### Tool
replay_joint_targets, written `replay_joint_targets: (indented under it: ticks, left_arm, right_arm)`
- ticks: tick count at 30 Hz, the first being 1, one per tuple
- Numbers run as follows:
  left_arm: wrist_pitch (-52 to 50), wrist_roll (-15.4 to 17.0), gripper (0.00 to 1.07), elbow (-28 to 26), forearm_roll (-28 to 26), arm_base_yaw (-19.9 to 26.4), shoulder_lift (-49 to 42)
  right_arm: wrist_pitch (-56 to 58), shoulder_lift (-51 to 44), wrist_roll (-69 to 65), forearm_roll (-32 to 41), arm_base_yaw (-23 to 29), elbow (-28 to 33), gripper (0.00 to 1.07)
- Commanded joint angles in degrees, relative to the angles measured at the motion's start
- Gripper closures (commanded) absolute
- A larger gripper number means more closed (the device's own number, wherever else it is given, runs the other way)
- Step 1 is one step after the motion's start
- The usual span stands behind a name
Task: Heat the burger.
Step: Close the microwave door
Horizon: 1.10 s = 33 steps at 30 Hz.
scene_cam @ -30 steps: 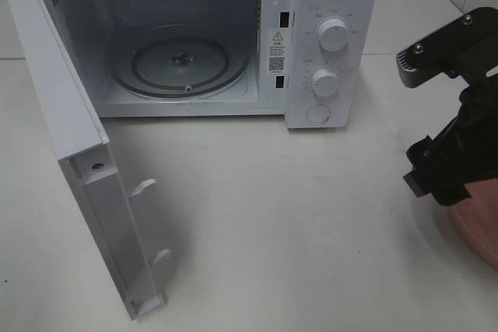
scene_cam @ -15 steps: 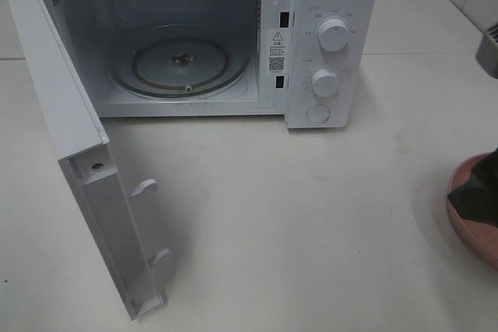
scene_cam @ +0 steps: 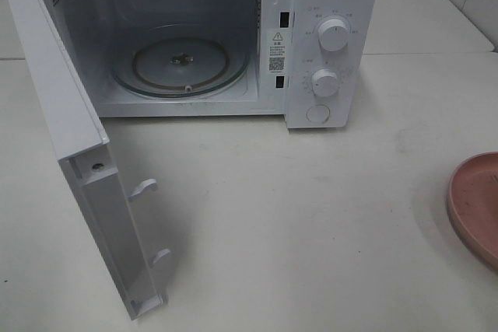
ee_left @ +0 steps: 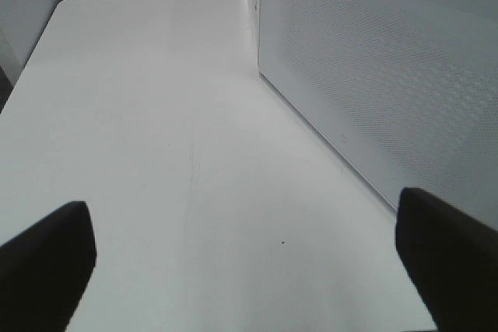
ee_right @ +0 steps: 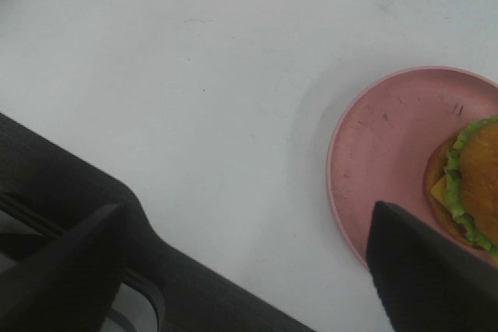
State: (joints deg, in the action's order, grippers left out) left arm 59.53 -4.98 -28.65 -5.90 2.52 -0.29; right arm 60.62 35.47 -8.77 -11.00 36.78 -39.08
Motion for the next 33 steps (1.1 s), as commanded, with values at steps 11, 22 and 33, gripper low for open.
replay_joint_targets:
  ticks: [11, 22, 33]
  left_arm:
    - [-0.57, 0.06, 0.06, 0.11, -0.06, 0.29, -0.69]
    - [-0.57, 0.06, 0.06, 0.11, -0.06, 0.29, -0.69]
    - [-0.57, 0.06, 0.06, 0.11, -0.06, 0.29, -0.69]
  right_arm:
    - [0.97, -16.10, 1.32, 2.12, -11.34, 2.35, 0.29]
    - [-2.35, -27.56, 2.64, 6.88, -21.89, 8.88, 0.31]
    - [-1.49, -34.32, 3.21, 7.10, -28.19, 9.97, 0.31]
